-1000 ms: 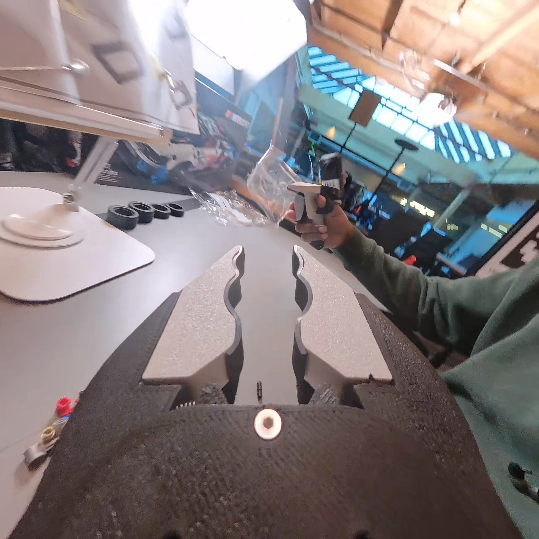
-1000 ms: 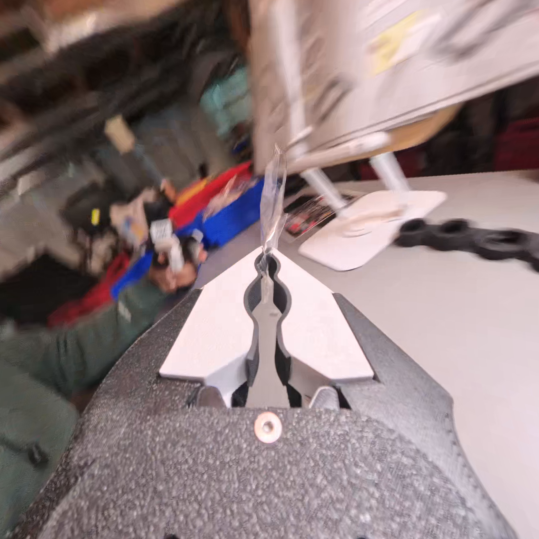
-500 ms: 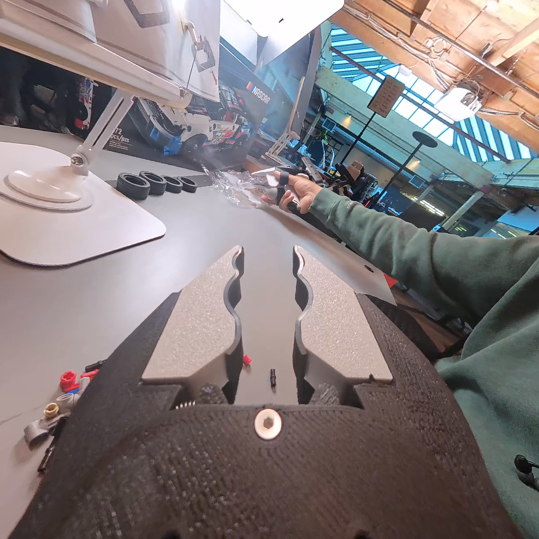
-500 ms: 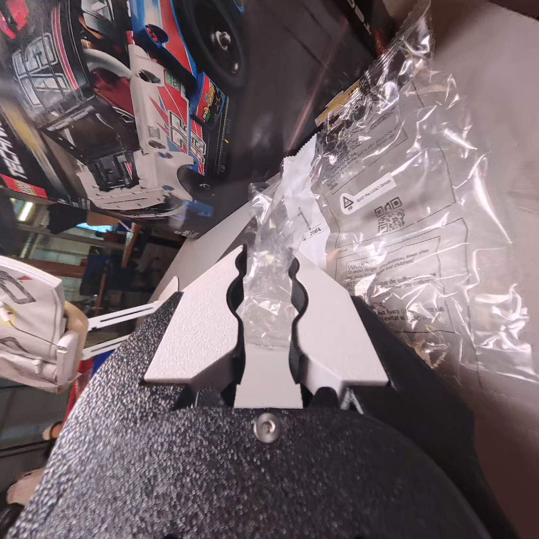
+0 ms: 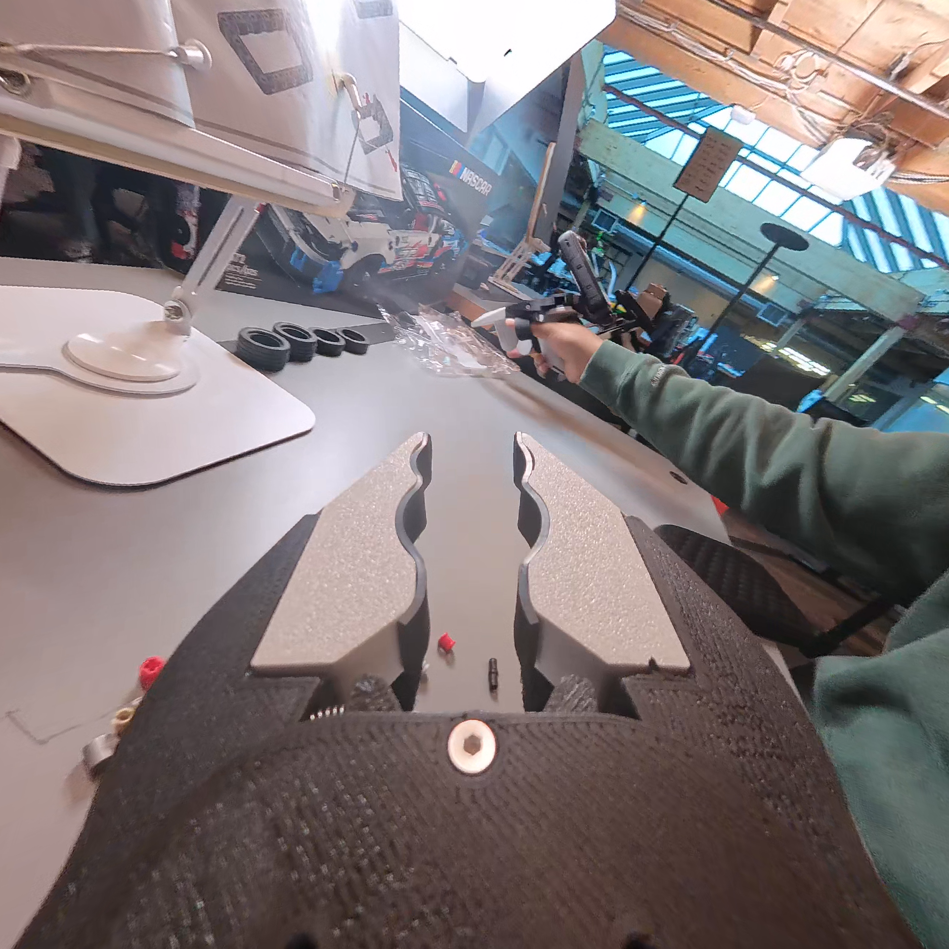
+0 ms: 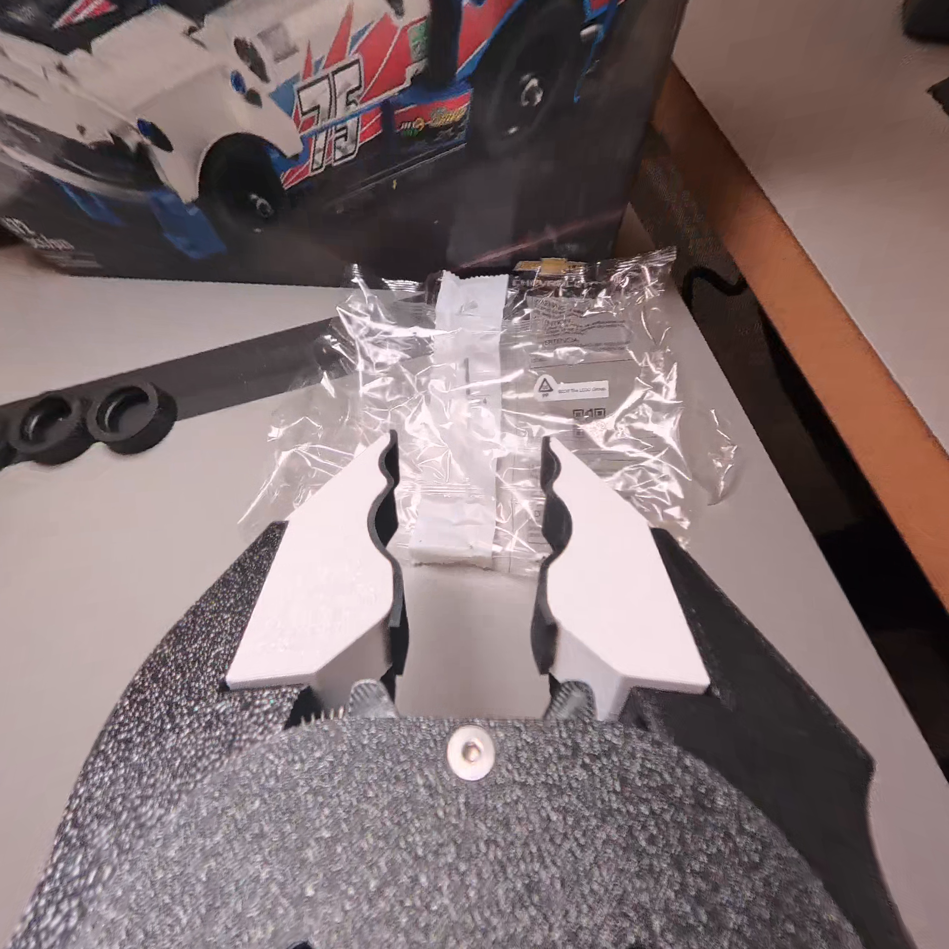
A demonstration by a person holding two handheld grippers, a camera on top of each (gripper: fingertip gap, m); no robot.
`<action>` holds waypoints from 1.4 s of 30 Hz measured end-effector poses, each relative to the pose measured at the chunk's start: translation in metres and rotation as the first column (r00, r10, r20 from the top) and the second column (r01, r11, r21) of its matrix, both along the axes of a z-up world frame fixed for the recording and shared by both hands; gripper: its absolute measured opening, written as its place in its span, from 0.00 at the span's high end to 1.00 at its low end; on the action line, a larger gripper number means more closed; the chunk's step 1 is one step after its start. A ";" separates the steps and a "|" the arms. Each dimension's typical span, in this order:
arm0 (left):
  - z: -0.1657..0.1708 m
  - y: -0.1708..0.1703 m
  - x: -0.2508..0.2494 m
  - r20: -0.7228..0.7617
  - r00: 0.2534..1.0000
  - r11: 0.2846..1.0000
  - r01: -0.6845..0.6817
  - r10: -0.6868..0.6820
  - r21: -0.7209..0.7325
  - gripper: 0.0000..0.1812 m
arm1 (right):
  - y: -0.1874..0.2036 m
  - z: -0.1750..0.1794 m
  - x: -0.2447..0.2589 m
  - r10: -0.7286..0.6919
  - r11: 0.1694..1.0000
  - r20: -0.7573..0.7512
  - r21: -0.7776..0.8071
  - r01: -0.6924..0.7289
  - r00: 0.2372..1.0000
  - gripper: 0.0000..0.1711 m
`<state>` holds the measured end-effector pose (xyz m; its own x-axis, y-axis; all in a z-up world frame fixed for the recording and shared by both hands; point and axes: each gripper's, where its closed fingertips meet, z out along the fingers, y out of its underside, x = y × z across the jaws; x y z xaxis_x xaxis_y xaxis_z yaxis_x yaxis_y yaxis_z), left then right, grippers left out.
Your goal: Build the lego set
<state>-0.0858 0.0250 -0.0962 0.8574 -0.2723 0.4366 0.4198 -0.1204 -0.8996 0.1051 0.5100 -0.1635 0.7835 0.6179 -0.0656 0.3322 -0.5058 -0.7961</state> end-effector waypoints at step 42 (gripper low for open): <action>0.016 -0.031 -0.056 -0.585 0.692 0.857 -0.516 0.424 0.011 0.86 | -0.400 0.000 -0.122 0.929 0.311 0.089 0.337 -0.889 0.358 0.89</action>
